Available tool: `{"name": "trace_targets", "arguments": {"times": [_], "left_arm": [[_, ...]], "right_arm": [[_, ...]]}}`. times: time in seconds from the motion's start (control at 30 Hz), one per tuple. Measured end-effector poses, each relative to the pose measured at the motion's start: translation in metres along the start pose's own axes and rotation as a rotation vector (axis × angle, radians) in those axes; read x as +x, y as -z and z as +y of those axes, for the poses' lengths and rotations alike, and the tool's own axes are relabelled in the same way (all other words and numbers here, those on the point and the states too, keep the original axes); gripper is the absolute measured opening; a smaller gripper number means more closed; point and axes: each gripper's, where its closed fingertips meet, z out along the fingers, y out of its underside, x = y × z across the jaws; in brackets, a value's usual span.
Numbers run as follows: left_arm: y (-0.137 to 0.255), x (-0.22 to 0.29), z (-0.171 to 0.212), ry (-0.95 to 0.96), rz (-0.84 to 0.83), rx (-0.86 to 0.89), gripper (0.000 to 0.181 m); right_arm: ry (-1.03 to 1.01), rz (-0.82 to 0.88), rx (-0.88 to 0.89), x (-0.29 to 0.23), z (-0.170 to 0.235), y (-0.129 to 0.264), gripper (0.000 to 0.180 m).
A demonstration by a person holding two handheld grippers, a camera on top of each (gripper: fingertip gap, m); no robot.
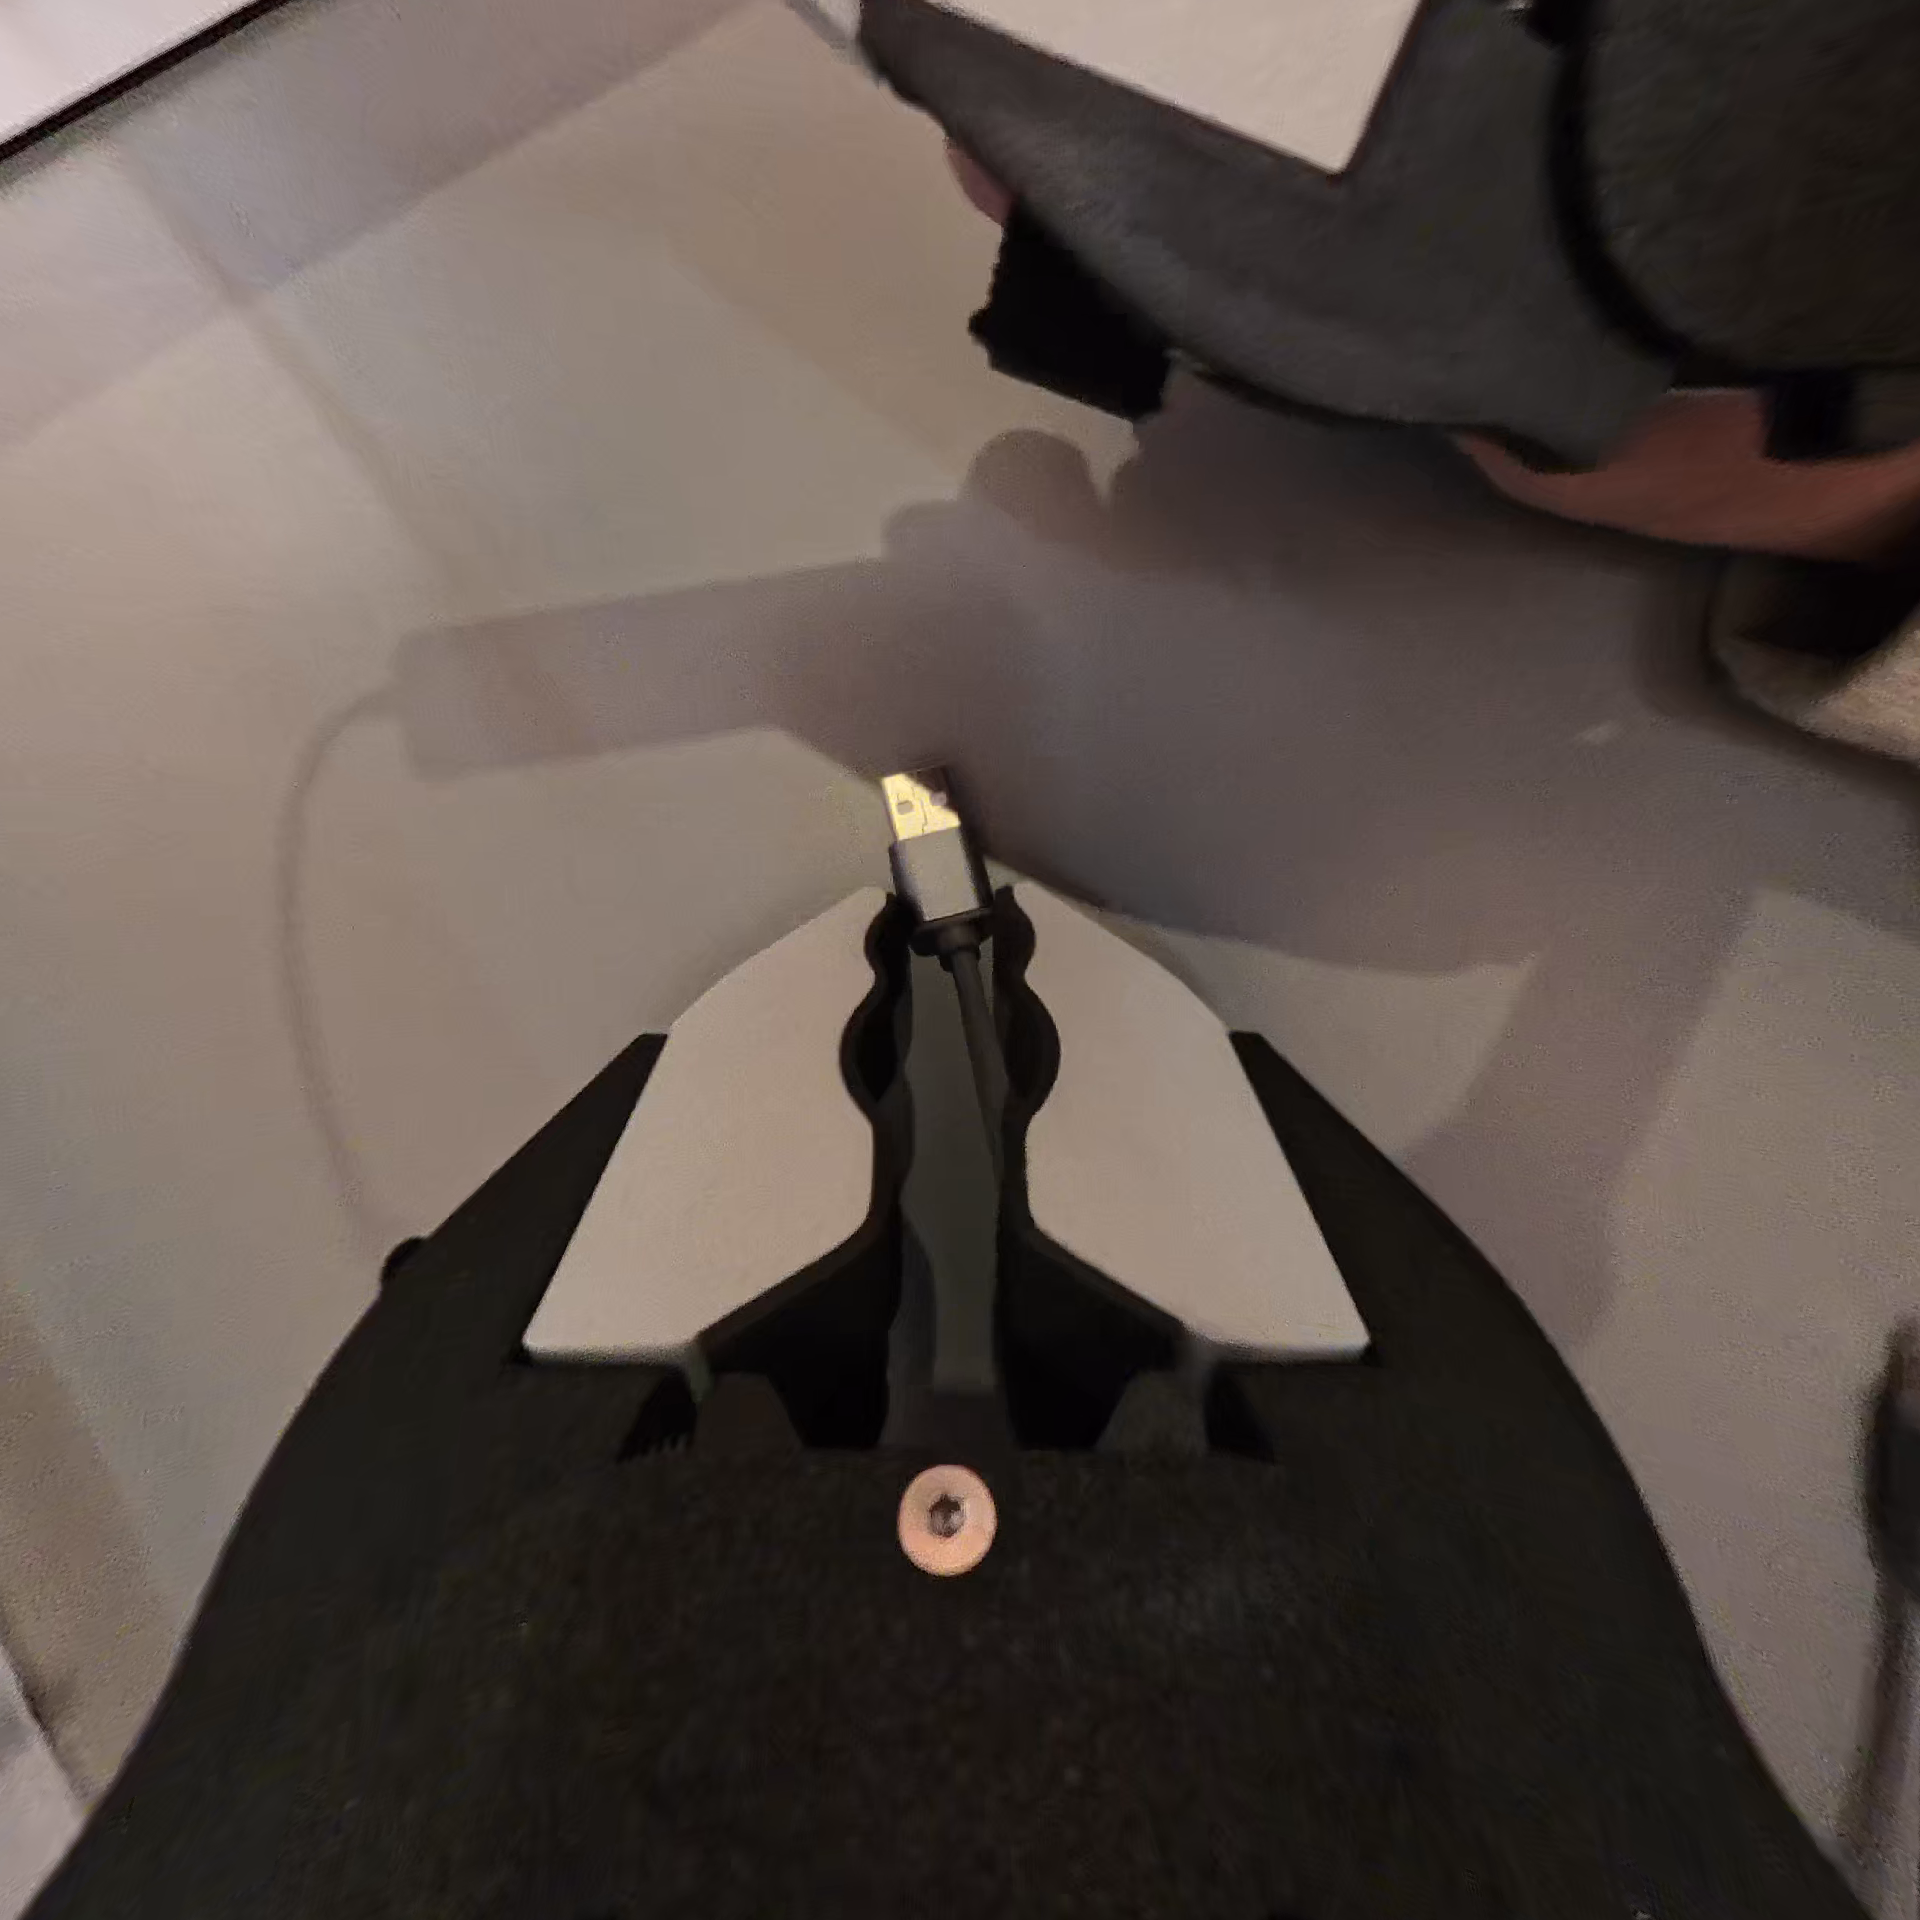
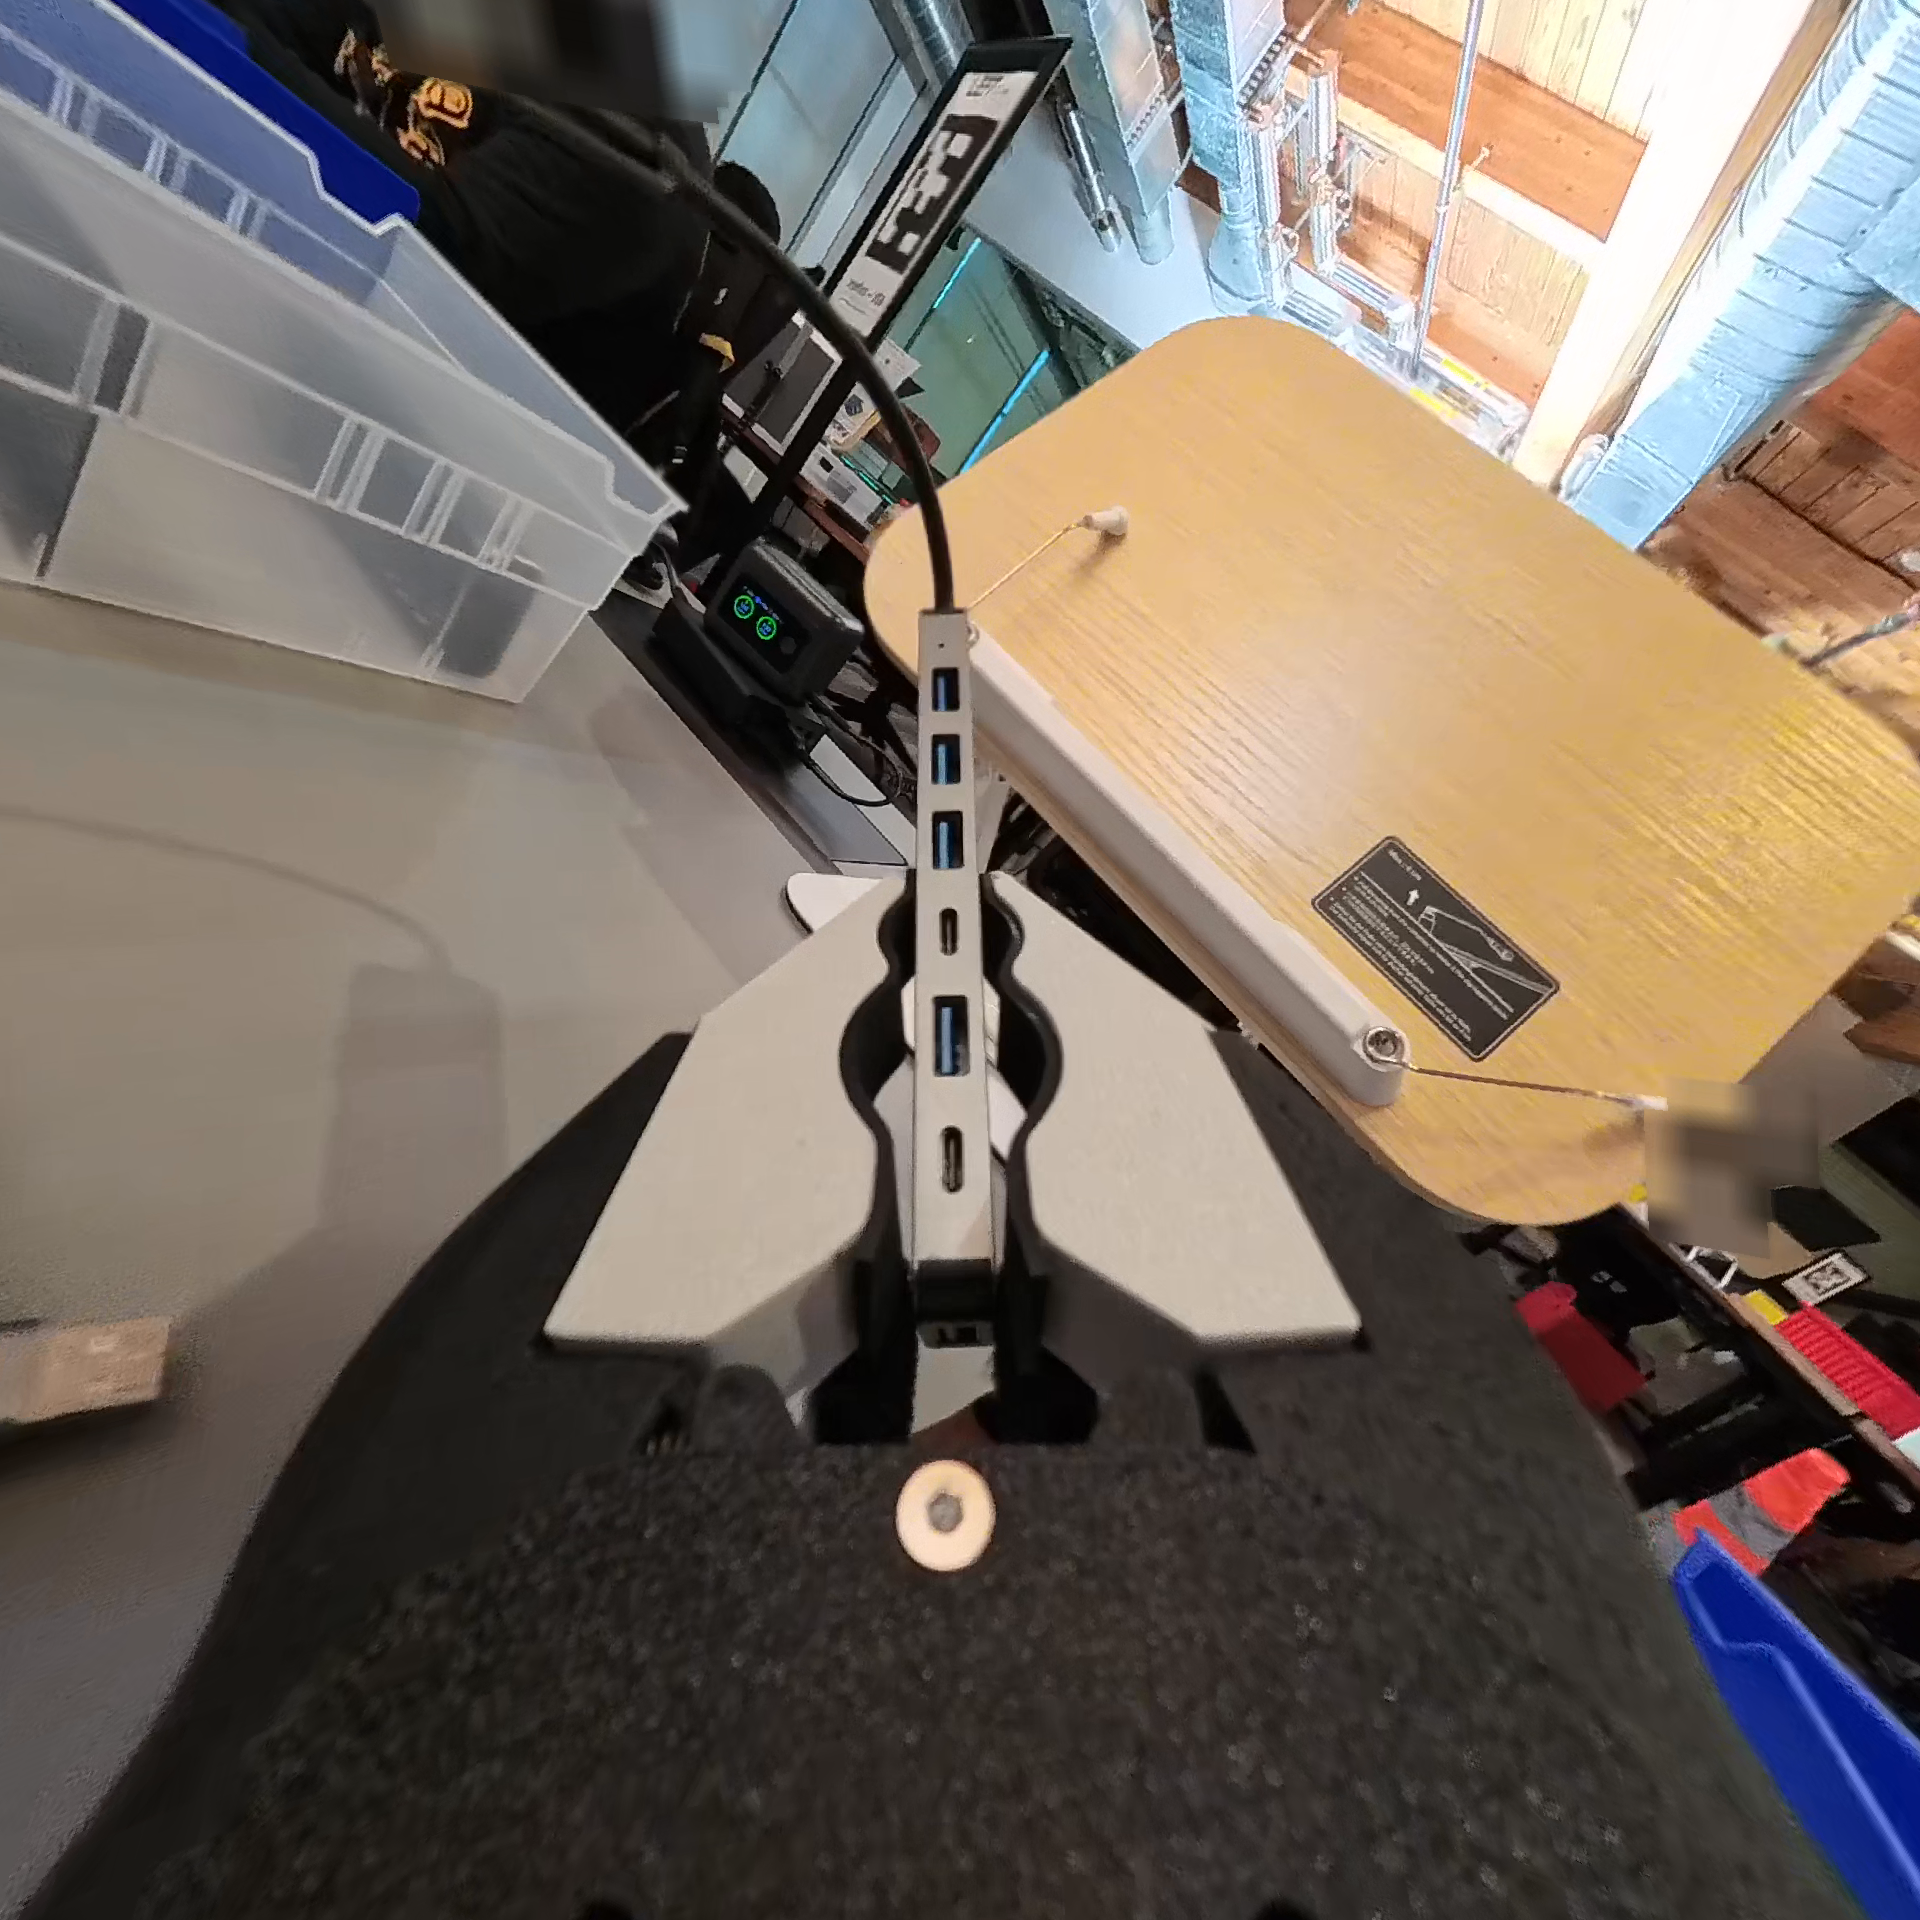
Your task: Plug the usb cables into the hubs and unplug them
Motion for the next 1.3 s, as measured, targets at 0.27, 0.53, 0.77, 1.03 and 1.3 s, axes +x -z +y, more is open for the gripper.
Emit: {"name": "trace_targets", "arguments": {"times": [0.27,0.53,0.77,1.03,1.3], "left_arm": [[0.101,0.016,-0.071,-0.153,0.059,0.152,0.016],[0.067,-0.037,-0.060,-0.197,-0.064,-0.094,0.016],[0.052,-0.053,-0.044,-0.195,-0.103,-0.164,0.016],[0.053,-0.054,-0.042,-0.186,-0.072,-0.153,0.016],[0.052,-0.055,-0.039,-0.188,-0.055,-0.165,0.016]], "right_arm": [[0.248,-0.045,0.010,-0.025,-0.002,-0.001,0.009],[0.526,-0.034,0.046,-0.049,-0.017,0.003,0.009],[0.622,-0.028,0.042,-0.057,-0.019,0.004,0.009],[0.659,-0.043,0.054,-0.062,-0.019,0.005,0.009],[0.685,-0.054,0.063,-0.069,-0.019,0.006,0.009]]}}
